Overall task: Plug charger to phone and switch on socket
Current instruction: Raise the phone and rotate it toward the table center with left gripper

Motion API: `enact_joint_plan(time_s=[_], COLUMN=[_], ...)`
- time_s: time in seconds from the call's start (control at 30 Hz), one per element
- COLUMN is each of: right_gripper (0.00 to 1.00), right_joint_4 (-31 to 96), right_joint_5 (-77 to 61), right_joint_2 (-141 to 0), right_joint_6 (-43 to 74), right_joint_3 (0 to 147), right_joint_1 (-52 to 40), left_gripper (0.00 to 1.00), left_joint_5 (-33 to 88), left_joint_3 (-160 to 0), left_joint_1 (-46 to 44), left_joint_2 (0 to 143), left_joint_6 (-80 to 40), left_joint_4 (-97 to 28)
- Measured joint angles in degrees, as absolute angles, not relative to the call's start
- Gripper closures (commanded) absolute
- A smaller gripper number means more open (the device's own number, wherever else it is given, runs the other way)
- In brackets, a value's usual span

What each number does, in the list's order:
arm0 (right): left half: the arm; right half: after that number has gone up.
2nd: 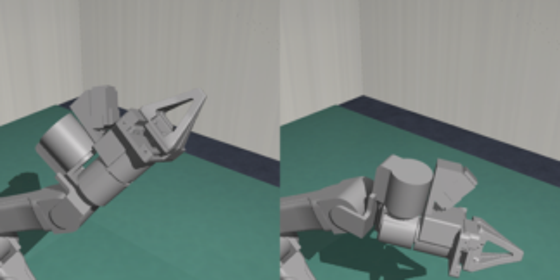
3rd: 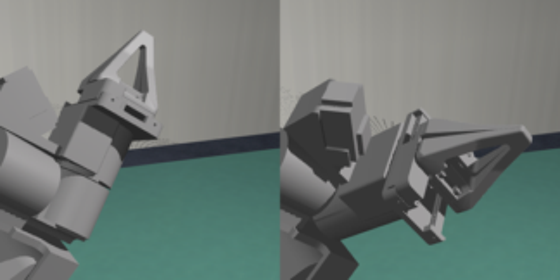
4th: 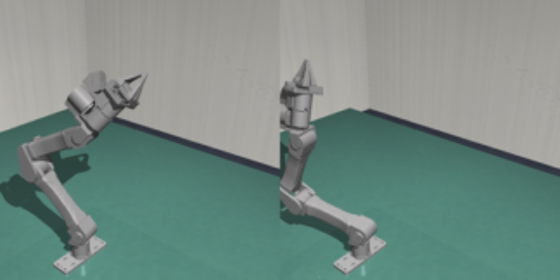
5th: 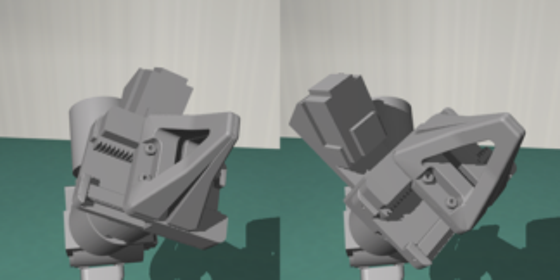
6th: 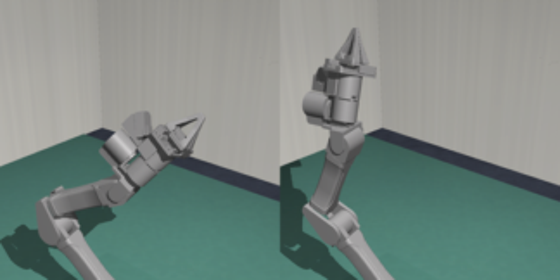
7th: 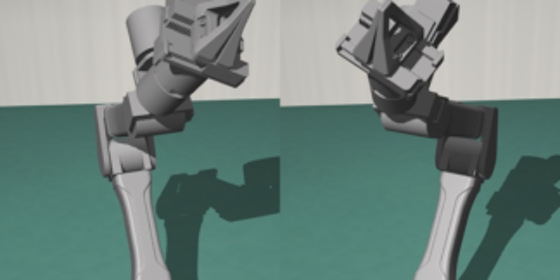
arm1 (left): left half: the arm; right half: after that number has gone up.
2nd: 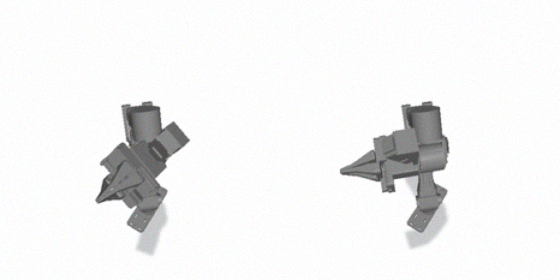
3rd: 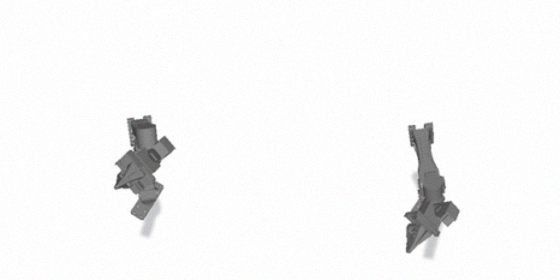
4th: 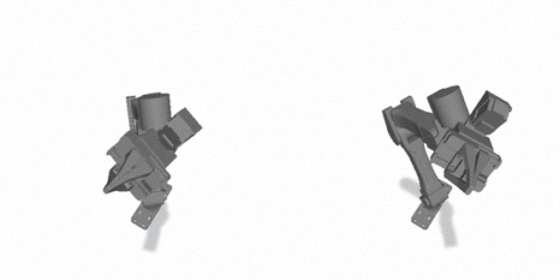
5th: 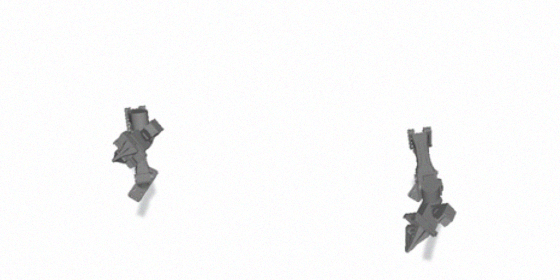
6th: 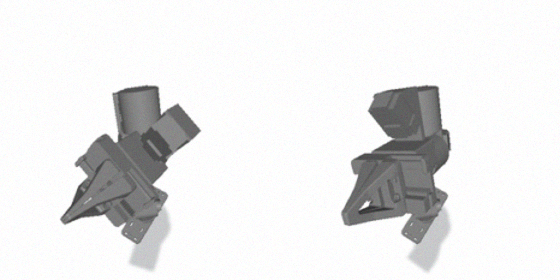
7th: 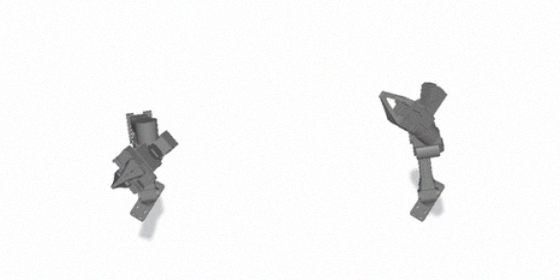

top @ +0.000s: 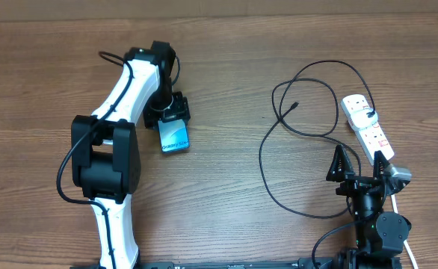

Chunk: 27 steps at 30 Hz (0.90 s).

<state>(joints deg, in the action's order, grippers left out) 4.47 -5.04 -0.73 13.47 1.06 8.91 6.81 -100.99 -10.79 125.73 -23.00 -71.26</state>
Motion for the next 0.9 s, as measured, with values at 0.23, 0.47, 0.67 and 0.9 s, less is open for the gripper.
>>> enact_joint_plan(time_s=[0.23,0.47,0.67,0.9], right_gripper=[0.0,0.0,0.0,0.0], right_joint_4=[4.5,4.4,4.5,4.5], right_joint_5=[-5.1,-5.0,-5.1,-5.0], right_joint_2=[-0.7,-0.7,-0.7,-0.7], right_joint_6=[13.5,13.5,13.5,13.5], right_joint_3=[1.1,1.1,1.1,1.1], right_joint_1=[8.9,8.9,8.9,8.9], left_gripper=[0.44,0.43,0.43,0.48], left_joint_5=[16.4,34.9,52.1,68.0], left_joint_3=[-104.0,-104.3,-104.3,-104.3], left_joint_1=[-10.8,-10.8,-10.8,-10.7], left_joint_2=[125.7,125.7,125.7,125.7], left_joint_6=[-21.9,-17.1,-13.0,-12.0], left_joint_4=[-75.7,-78.4,-78.7,-78.7])
